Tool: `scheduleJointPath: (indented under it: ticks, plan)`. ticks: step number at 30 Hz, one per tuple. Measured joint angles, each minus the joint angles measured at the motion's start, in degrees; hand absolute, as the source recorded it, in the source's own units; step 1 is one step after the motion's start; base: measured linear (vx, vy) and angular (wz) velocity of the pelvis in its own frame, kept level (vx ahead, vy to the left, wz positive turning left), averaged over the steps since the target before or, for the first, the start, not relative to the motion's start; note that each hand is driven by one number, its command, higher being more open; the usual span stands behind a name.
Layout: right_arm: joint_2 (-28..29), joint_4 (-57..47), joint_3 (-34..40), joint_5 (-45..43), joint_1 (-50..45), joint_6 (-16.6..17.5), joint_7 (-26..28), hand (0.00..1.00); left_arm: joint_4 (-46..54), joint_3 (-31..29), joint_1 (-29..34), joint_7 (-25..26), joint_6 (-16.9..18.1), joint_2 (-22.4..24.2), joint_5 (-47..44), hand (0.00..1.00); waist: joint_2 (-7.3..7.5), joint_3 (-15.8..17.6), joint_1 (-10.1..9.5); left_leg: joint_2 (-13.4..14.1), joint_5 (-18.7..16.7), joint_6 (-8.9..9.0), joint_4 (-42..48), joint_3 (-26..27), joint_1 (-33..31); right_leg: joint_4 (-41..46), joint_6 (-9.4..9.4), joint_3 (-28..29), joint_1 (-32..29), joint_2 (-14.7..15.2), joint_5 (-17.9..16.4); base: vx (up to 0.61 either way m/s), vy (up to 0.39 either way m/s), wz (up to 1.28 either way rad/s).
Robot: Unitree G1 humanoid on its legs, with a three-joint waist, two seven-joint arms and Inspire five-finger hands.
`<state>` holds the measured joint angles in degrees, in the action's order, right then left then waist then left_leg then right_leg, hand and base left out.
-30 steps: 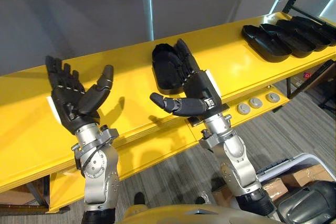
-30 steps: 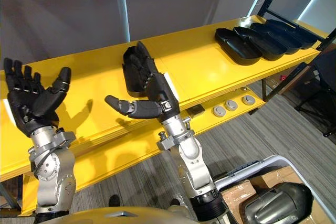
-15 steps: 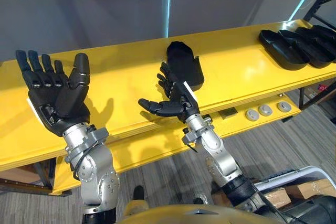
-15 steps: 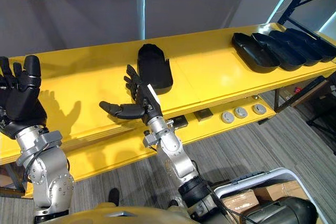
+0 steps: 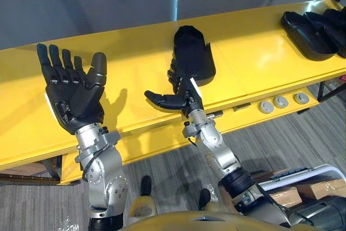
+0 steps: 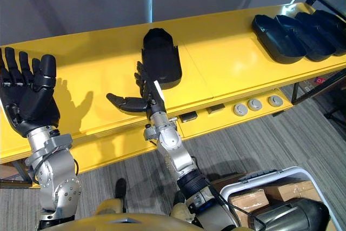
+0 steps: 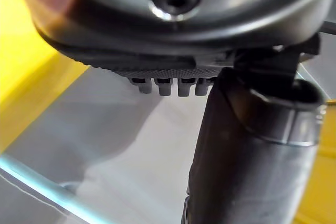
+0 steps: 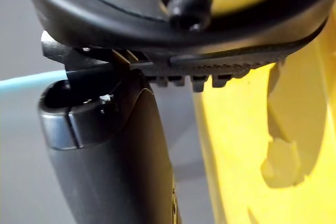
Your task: Walk over and take three plastic housings, then place them on the shelf
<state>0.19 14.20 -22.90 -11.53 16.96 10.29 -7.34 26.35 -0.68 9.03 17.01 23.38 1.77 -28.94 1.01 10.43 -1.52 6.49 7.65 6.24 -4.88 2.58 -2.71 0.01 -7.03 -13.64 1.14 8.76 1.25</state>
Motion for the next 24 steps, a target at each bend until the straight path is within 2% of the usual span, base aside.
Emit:
scheduleJointPath:
  ticks: [5, 14, 18, 24]
  plan:
    - [1.0, 1.3, 1.8, 2.1, 2.9, 0.0, -4.5, 1.0, 0.0, 0.6, -0.5, 0.0, 0.0, 0.0, 0.0, 1.0, -0.87, 1.9, 0.16, 0.0, 0.0, 0.0, 0.0, 0.3, -0.1, 0.0, 0.0, 0.1, -0.3, 0.0, 0.0, -0.02, -0.004, -0.02]
    - [2.0, 1.4, 3.5, 2.2, 4.6, 0.2, -6.0, 1.0, -0.1, 0.6, -1.1, 0.1, 0.0, 0.0, -0.3, 1.0, -1.38, 3.0, 0.24, 0.0, 0.0, 0.0, 0.0, 0.5, -0.9, 0.1, 0.0, 0.5, -1.2, 0.0, 0.1, 0.0, -0.001, 0.0]
    - [2.1, 1.4, 4.3, 2.0, 5.4, 0.5, -3.3, 1.0, -0.1, 0.6, -2.0, 0.0, 0.0, 0.0, -0.4, 1.0, -1.94, 4.2, 0.27, 0.0, 0.1, -0.05, 0.0, 0.6, -0.8, 0.5, 0.01, 0.5, -1.3, 0.1, 0.1, -0.04, -0.004, 0.0]
    - [2.0, 1.3, 3.7, 1.5, 4.8, 1.6, 2.5, 1.0, -0.1, 0.9, -2.0, 0.0, 0.0, 0.0, -0.5, 1.0, -1.96, 4.3, 0.47, 0.0, 0.1, -0.04, 0.0, 0.9, -0.8, 0.8, 0.08, 0.8, -1.7, 0.1, 0.0, -0.01, -0.004, -0.03]
